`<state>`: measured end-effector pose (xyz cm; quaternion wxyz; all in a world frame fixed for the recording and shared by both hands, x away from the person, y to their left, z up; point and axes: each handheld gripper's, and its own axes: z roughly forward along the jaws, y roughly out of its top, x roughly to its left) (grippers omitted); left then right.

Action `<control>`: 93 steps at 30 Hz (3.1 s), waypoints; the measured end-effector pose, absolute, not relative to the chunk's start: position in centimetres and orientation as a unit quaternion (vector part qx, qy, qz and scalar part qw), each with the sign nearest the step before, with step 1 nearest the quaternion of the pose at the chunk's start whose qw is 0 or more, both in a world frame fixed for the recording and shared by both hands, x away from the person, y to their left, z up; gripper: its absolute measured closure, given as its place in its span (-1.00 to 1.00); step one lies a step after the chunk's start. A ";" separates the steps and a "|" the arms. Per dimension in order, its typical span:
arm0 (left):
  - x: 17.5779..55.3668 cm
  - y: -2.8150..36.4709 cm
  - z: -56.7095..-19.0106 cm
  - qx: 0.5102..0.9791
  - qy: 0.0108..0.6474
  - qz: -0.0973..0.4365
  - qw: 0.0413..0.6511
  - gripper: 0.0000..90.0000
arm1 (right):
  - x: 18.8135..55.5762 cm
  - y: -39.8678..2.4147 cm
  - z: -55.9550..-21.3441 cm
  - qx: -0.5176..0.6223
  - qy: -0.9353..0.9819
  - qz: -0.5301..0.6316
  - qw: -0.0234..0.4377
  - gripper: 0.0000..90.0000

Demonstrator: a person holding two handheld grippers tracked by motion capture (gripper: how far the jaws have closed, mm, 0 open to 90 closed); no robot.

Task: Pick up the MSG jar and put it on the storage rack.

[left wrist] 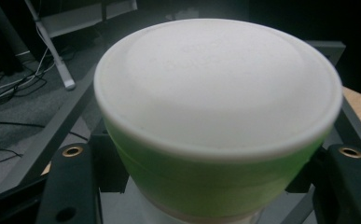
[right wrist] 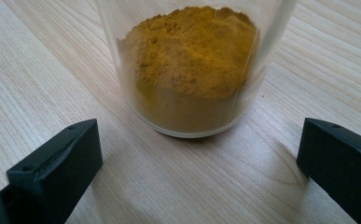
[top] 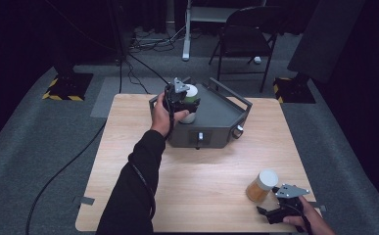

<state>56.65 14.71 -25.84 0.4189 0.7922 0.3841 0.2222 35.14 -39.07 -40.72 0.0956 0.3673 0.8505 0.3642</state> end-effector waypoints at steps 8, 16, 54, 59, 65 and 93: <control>56.8 15.3 -26.4 0.788 0.381 0.218 0.431 -0.27 | 35.1 -39.1 -40.7 0.367 0.850 0.364 0.096 -1.00; 56.3 14.8 -27.6 0.775 0.395 0.236 0.433 -0.91 | 35.1 -39.1 -40.7 0.367 0.851 0.364 0.096 -1.00; 50.6 17.4 -29.6 0.783 0.362 0.275 0.425 -0.98 | 35.2 -39.2 -40.7 0.365 0.851 0.364 0.095 -1.00; 50.0 17.5 -29.9 0.787 0.354 0.270 0.427 -0.98 | 35.2 -39.2 -40.7 0.365 0.851 0.364 0.095 -1.00; 49.2 17.6 -30.2 0.797 0.340 0.266 0.423 -0.98 | 35.2 -39.1 -40.7 0.365 0.851 0.364 0.095 -1.00; 44.7 18.6 -31.8 0.843 0.291 0.249 0.377 -0.99 | 35.2 -39.1 -40.7 0.365 0.851 0.364 0.095 -1.00</control>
